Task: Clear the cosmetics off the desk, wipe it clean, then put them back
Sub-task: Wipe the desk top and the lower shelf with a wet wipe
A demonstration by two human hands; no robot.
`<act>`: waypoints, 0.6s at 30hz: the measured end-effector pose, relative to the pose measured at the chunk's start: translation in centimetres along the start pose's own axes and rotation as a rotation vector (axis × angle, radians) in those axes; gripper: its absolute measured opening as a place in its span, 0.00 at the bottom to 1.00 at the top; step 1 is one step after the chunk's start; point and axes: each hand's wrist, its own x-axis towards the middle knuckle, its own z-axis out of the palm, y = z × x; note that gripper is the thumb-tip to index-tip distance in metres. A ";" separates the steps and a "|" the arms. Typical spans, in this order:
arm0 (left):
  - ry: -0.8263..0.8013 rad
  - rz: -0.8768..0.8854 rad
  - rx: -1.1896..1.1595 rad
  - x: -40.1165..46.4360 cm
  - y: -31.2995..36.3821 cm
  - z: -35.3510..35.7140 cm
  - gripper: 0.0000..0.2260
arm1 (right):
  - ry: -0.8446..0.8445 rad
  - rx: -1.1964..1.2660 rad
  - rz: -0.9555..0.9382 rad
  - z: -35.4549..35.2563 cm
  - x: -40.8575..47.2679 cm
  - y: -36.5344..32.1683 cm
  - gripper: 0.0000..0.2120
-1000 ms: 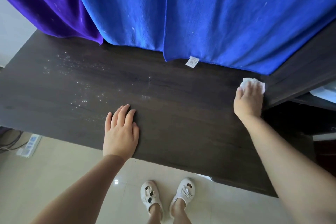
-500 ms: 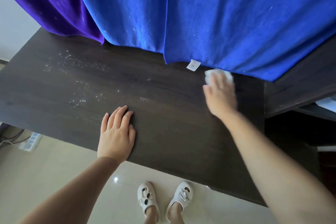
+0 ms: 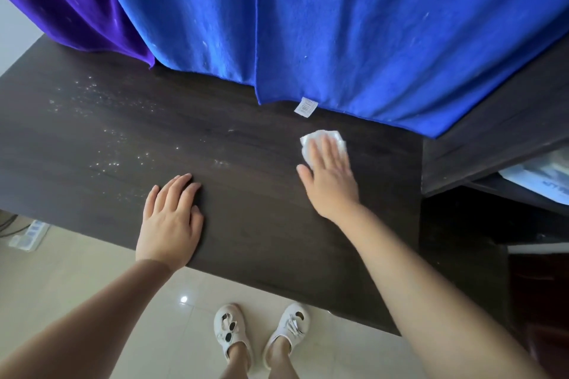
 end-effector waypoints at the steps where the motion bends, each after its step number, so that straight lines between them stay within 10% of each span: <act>1: -0.004 -0.003 0.001 0.0 0.0 0.0 0.21 | 0.077 -0.017 0.134 -0.4 -0.3 3.2 0.28; 5: -0.008 -0.013 0.008 0.0 0.2 -0.1 0.21 | 0.043 -0.011 0.461 -1.3 -2.1 10.4 0.29; 14: -0.009 -0.016 -0.012 -0.1 0.2 0.0 0.21 | -0.033 -0.051 0.265 -0.3 -17.0 5.2 0.32; 18: -0.015 -0.011 -0.028 -0.1 0.1 0.0 0.21 | 0.059 -0.055 0.472 0.9 -18.0 1.3 0.34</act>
